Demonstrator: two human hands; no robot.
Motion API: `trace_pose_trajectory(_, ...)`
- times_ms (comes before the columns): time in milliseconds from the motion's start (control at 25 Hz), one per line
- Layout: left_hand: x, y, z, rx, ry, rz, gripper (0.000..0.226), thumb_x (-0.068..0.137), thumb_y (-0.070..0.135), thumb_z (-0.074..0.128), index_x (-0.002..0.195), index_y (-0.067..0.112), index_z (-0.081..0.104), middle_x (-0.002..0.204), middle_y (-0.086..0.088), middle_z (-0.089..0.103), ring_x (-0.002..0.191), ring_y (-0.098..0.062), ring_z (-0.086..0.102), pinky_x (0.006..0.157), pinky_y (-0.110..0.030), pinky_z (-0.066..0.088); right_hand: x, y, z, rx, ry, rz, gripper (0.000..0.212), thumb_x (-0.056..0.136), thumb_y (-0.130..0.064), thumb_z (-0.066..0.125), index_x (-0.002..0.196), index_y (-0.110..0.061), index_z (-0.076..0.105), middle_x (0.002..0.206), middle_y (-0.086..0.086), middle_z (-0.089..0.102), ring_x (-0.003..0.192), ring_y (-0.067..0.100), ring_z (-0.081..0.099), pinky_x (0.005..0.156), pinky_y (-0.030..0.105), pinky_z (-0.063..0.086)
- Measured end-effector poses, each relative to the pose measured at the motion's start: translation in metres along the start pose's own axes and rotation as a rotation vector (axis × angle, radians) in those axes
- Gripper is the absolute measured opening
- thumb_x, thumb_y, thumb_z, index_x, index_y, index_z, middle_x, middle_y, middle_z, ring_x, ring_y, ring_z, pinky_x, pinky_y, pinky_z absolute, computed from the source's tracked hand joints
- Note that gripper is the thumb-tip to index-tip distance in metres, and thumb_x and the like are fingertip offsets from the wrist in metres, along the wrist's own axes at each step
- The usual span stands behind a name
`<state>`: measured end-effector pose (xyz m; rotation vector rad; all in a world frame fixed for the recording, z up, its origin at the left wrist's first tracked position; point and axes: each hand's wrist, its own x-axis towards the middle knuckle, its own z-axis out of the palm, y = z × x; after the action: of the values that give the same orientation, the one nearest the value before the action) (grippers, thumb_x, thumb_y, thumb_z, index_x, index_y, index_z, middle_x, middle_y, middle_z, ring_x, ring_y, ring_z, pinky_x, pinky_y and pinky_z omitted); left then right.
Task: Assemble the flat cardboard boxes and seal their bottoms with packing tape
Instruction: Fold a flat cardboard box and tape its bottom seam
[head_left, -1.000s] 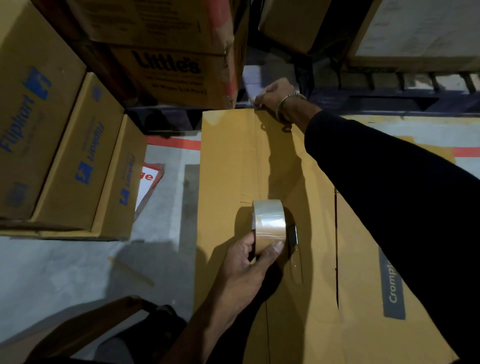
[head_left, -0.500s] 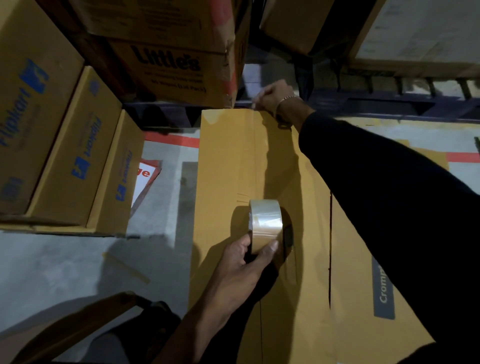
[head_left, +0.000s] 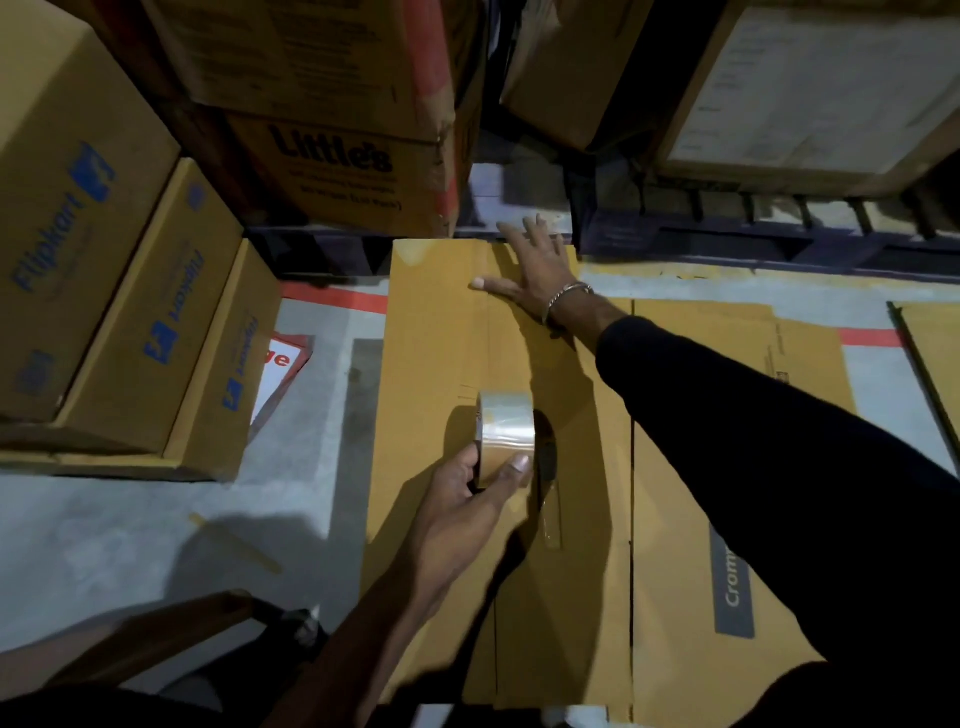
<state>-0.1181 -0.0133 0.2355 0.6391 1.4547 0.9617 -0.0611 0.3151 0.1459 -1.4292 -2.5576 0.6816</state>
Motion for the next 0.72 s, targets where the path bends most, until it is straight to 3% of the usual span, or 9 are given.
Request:
trace_pose_trajectory(120, 0.001, 0.003, -0.004, 0.022, 0.0, -0.01, 0.019, 0.102, 0.034, 0.063, 0.121, 0.035, 0.066, 0.109, 0.021, 0.076, 0.099, 0.012, 0.067, 0.072, 0.0, 0.046, -0.045, -0.003, 0.008, -0.063, -0.075, 0.014, 0.113, 0.079, -0.083, 0.059, 0.165, -0.027, 0.011, 0.172, 0.016, -0.006, 0.158, 0.031, -0.01, 0.124, 0.054, -0.008)
trace_pose_trajectory(240, 0.003, 0.003, -0.007, 0.104, 0.02, 0.005, 0.016, 0.103, 0.033, 0.063, 0.117, 0.039, 0.063, 0.109, 0.018, 0.075, 0.095, 0.014, 0.066, 0.068, 0.001, 0.044, -0.083, -0.007, 0.017, -0.119, -0.125, -0.008, 0.117, 0.079, -0.085, 0.056, 0.166, -0.026, 0.004, 0.172, 0.013, -0.013, 0.158, 0.028, -0.014, 0.125, 0.054, -0.011)
trace_pose_trajectory(400, -0.002, -0.001, -0.005, 0.175, 0.08, 0.043, 0.029, 0.102, 0.037, 0.063, 0.131, 0.032, 0.059, 0.116, 0.013, 0.073, 0.096, 0.009, 0.067, 0.071, -0.005, 0.049, -0.097, -0.01, 0.022, -0.148, -0.104, 0.027, 0.118, 0.079, -0.085, 0.055, 0.166, -0.024, 0.004, 0.172, 0.011, -0.01, 0.158, 0.026, -0.012, 0.126, 0.054, -0.007)
trace_pose_trajectory(560, -0.03, -0.022, 0.001, 0.321, 0.138, 0.012, 0.028, 0.102, 0.044, 0.061, 0.127, 0.031, 0.057, 0.107, 0.009, 0.07, 0.087, 0.004, 0.066, 0.061, -0.006, 0.045, -0.099, -0.02, 0.019, -0.196, -0.101, 0.045, 0.116, 0.08, -0.085, 0.055, 0.166, -0.024, 0.005, 0.173, 0.01, -0.007, 0.159, 0.026, -0.008, 0.126, 0.053, -0.003)
trace_pose_trajectory(720, -0.042, -0.031, -0.003, 0.35, 0.129, -0.006, 0.035, 0.103, 0.049, 0.057, 0.131, 0.029, 0.055, 0.116, 0.008, 0.069, 0.1, 0.001, 0.065, 0.07, -0.012, 0.047, -0.112, -0.034, 0.007, -0.276, -0.137, 0.103, 0.122, 0.076, -0.089, 0.053, 0.166, -0.021, 0.006, 0.173, 0.01, -0.001, 0.159, 0.03, -0.002, 0.126, 0.058, 0.004)
